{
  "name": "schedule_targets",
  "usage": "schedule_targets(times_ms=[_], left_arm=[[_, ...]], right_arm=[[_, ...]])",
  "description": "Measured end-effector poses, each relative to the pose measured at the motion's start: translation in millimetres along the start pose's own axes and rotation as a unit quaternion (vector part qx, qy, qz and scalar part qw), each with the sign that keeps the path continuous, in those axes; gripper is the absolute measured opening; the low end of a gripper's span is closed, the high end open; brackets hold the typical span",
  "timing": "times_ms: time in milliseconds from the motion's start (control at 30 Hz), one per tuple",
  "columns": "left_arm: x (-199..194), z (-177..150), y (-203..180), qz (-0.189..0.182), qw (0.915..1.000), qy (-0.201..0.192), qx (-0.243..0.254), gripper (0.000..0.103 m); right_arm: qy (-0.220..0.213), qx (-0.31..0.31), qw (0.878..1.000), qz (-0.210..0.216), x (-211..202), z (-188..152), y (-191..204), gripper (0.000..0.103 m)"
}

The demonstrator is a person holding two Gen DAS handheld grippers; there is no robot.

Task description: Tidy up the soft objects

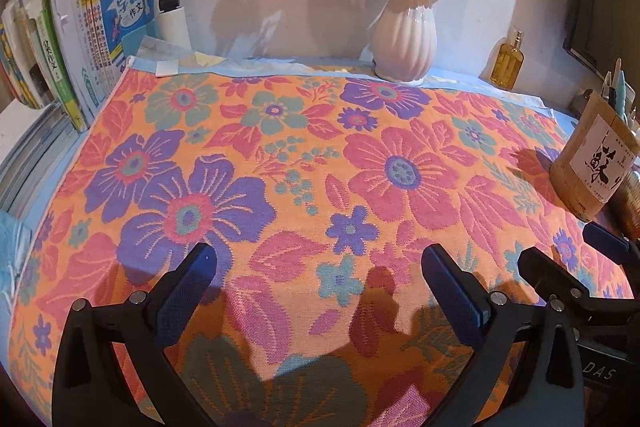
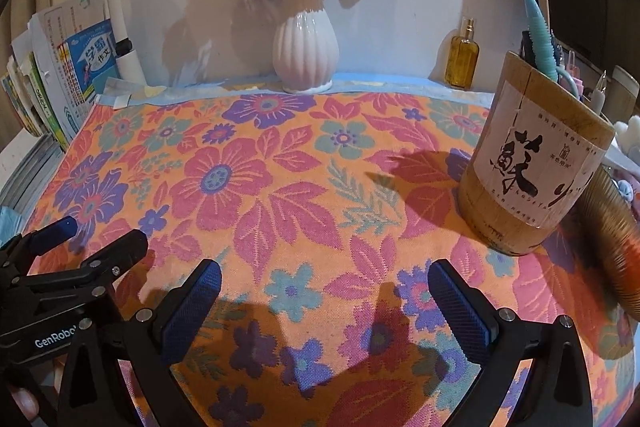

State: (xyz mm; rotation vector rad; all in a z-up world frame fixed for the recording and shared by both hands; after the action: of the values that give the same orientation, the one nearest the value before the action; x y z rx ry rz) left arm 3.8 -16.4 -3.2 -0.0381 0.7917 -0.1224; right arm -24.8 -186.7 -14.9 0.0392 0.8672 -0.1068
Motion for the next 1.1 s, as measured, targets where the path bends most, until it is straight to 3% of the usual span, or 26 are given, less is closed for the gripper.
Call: schedule_targets(times_ms=[433,633,833,1100], left_arm=[[3,-1,1,0.002,1.0000,0.008,-0.001,0.102],[22,-6,2,0.002,0.9975,0.070,-0.005,0.102],[23,-10,-2,0.021,0.9968,0.077,0.006,0.102],[25,-10,0,0.026,0.9969,0.075,-0.001,0.103]], right_arm=[[0.013,0.000,1.000,0.005,6,0,-1,0.103],[0.040,-0.007,0.999,0.003,15,-1,2,0.103],[0.042,-0.006,0.999,-0.005,15,-3,1,0.103],[0.090,0.016,0.996,0.012,34,-7,-6,0.103]])
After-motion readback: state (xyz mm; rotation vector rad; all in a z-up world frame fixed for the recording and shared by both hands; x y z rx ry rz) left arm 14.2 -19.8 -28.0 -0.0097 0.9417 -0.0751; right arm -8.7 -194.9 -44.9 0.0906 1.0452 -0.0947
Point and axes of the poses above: each gripper's, at about its wrist camera, not at the fingertips, and x roughly the way its jaws point, y to its left, z to its top, the point moved 4 cm from there along x, roughly the way its jaws point, and after that the axes turned 3 degrees about -z, right-handed, at the moved point
